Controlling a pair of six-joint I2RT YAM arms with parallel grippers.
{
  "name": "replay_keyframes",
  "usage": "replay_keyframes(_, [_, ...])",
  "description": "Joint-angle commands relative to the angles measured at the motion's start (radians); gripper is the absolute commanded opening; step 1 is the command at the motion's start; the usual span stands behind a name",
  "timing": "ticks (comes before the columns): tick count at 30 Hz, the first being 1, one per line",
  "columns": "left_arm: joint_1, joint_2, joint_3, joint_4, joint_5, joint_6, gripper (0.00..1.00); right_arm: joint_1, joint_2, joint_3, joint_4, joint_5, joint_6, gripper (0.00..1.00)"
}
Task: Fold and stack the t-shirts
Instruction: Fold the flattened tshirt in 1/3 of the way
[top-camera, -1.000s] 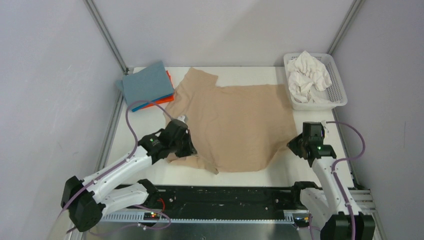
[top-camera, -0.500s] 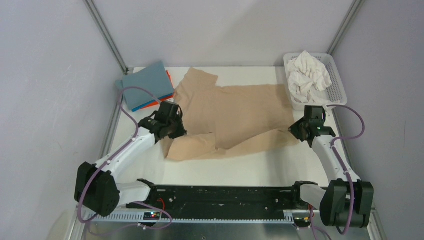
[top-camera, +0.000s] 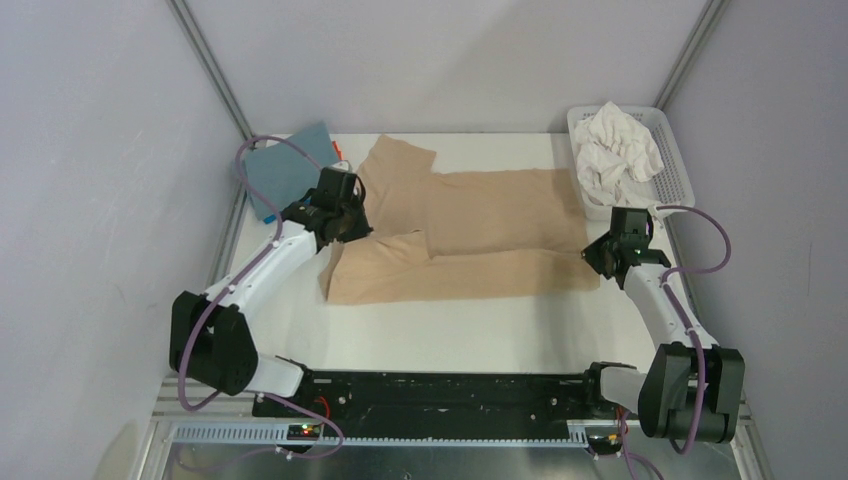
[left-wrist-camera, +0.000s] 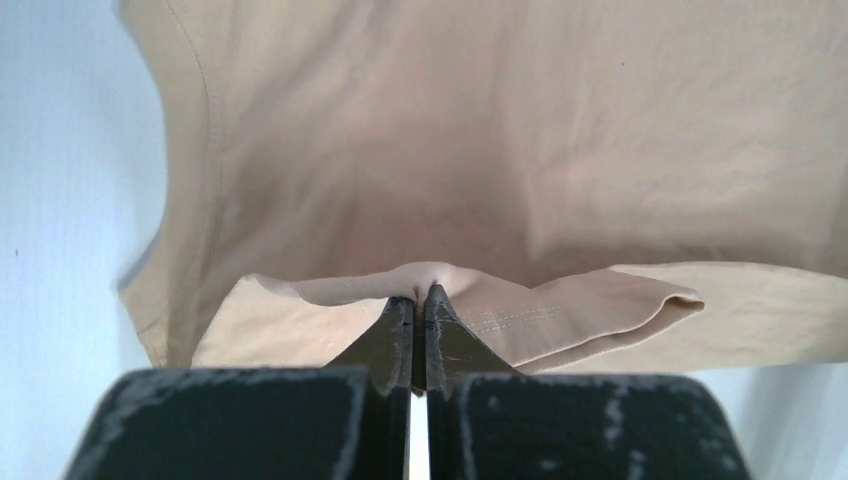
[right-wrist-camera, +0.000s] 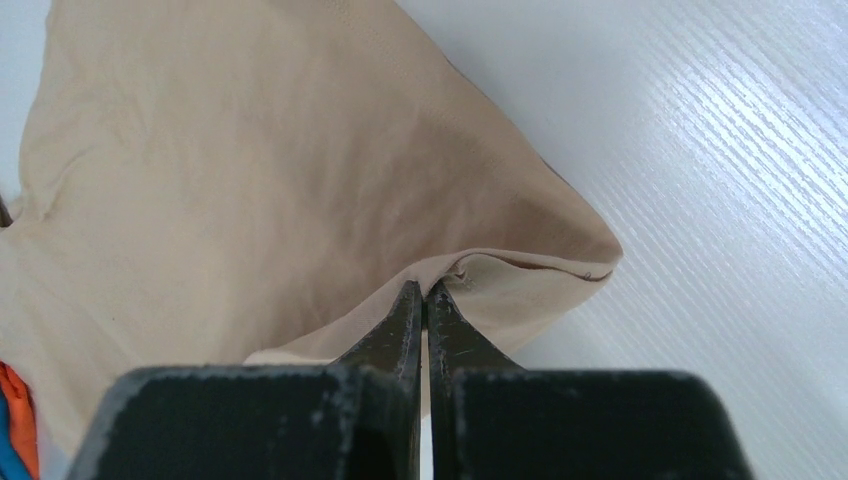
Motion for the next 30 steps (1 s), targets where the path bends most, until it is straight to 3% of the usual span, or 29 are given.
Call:
replay_keyframes(1, [0.024, 0.04, 0.058, 0.022, -0.032, 0.05, 0.0, -0.014, 0.012, 0.043, 0.05, 0.034, -0.017, 0.01])
replay_keyframes(9, [0.037, 0.176, 0.156, 0.022, -0.035, 0.069, 0.02, -0.016, 0.082, 0.043, 0.142, 0.015, -0.004, 0.03])
replay_keyframes(12, [0.043, 0.251, 0.194, 0.02, -0.056, 0.066, 0.08, -0.016, 0.127, 0.043, 0.177, 0.021, 0.003, 0.04])
replay_keyframes(14, [0.05, 0.288, 0.223, 0.021, -0.073, 0.056, 0.19, -0.017, 0.157, 0.044, 0.204, 0.027, 0.007, 0.08])
replay_keyframes(18, [0.07, 0.36, 0.305, 0.02, -0.077, 0.05, 0.62, -0.022, 0.199, 0.057, 0.244, 0.05, 0.02, 0.29])
replay_keyframes(19, [0.076, 0.368, 0.322, 0.019, -0.075, 0.047, 0.86, -0.023, 0.2, 0.062, 0.239, 0.061, 0.027, 0.37])
replay_keyframes(20, [0.077, 0.377, 0.35, 0.018, -0.065, 0.045, 0.93, -0.021, 0.196, 0.07, 0.23, 0.073, 0.029, 0.4])
replay_keyframes(21, [0.077, 0.373, 0.359, 0.014, -0.055, 0.045, 0.98, -0.017, 0.191, 0.072, 0.208, 0.098, 0.038, 0.54])
replay_keyframes(23, [0.077, 0.337, 0.359, 0.012, -0.021, 0.04, 0.99, -0.005, 0.166, 0.073, 0.158, 0.128, 0.032, 0.79])
replay_keyframes(25, [0.074, 0.285, 0.319, 0.014, -0.019, 0.02, 1.0, 0.009, 0.13, 0.071, 0.092, 0.163, 0.022, 0.94])
replay_keyframes(30, [0.028, 0.18, 0.142, 0.043, -0.011, -0.005, 1.0, 0.111, -0.011, 0.001, 0.036, 0.155, -0.008, 0.99])
